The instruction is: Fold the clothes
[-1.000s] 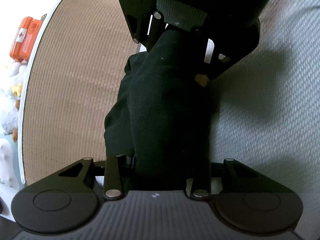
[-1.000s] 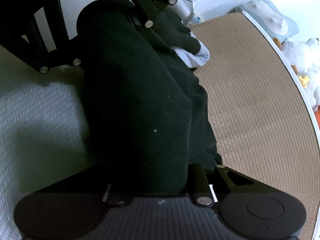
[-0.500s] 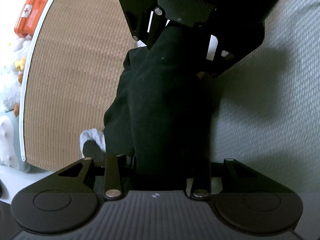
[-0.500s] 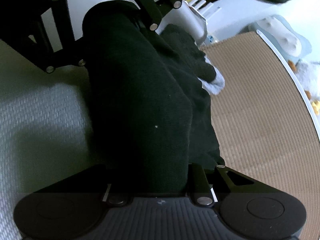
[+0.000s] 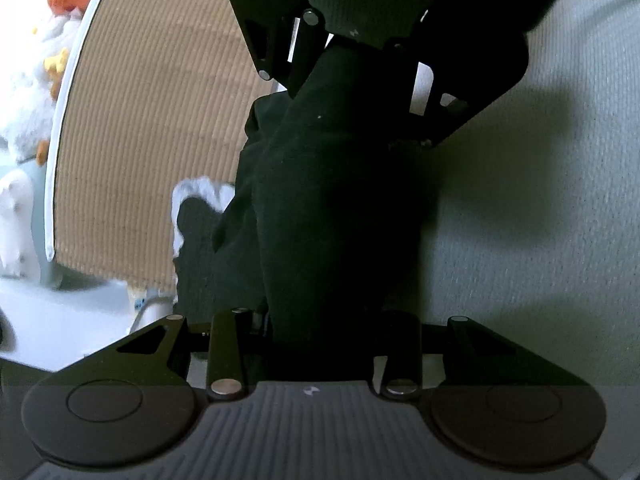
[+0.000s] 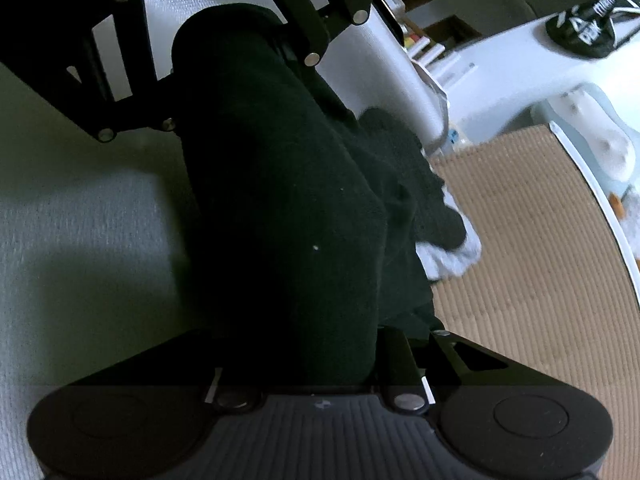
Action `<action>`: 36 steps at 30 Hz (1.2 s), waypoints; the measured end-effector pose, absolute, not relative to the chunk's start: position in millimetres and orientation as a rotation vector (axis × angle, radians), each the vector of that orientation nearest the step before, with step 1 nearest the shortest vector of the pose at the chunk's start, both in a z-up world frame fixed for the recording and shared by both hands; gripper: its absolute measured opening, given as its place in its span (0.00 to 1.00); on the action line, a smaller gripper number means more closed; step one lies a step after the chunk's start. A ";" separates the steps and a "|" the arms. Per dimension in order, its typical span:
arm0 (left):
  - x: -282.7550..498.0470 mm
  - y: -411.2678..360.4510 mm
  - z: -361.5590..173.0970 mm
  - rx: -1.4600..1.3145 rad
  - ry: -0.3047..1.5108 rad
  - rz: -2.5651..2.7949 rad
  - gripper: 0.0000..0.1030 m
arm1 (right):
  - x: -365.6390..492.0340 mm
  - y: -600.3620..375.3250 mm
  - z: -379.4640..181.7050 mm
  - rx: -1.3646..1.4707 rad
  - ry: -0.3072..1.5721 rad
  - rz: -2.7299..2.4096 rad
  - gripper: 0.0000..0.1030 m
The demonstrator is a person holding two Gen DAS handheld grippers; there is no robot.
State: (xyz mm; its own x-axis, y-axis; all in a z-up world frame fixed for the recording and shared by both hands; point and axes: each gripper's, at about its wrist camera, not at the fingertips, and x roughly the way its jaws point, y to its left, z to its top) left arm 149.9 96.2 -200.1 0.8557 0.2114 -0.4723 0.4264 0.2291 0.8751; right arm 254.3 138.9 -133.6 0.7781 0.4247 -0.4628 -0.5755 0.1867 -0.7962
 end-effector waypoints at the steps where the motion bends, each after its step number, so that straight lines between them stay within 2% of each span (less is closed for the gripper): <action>1: 149.0 101.0 -200.5 1.351 0.571 -0.153 0.42 | 254.6 144.8 -133.4 -1.191 0.145 0.714 0.22; 18: 143.6 160.2 -199.5 1.329 0.612 -0.090 0.42 | 262.3 216.1 -132.7 -1.224 0.085 0.776 0.22; 28: 142.8 167.0 -197.0 1.332 0.519 -0.038 0.41 | 262.9 219.2 -126.6 -1.279 0.002 0.738 0.22; 36: 146.4 168.7 -170.9 1.324 0.454 0.017 0.40 | 269.2 222.8 -92.1 -1.302 -0.055 0.691 0.22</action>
State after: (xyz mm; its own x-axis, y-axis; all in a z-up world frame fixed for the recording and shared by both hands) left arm 146.3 168.7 -170.9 0.9126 0.2664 -0.3102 0.2427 0.2577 0.9353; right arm 269.2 222.8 -92.1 0.8001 0.4963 -0.3369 -0.4366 0.0966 -0.8944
